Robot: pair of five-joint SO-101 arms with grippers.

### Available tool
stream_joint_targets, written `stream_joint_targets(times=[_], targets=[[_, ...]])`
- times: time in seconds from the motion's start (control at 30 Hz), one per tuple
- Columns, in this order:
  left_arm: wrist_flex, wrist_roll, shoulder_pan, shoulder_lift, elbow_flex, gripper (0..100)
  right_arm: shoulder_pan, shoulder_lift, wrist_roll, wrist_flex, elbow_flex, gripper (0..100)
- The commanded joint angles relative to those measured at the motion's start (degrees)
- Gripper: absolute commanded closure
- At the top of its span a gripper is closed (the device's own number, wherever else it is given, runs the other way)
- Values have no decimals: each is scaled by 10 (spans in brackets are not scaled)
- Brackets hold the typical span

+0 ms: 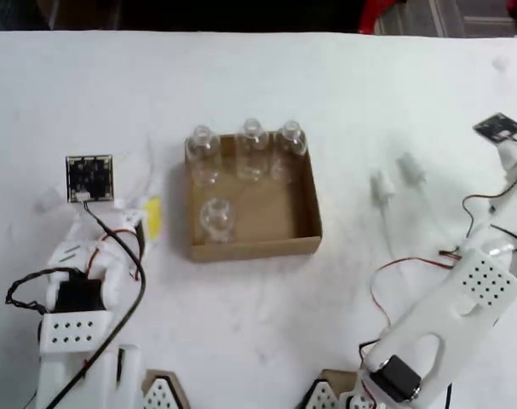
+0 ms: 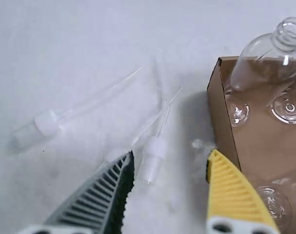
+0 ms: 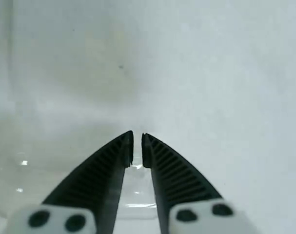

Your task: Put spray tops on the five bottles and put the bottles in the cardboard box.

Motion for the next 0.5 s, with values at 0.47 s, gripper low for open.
stream_joint_targets(times=[0.47], targets=[[-12, 1, -6, -7, -3, 771, 167, -118, 141, 26, -78, 765]])
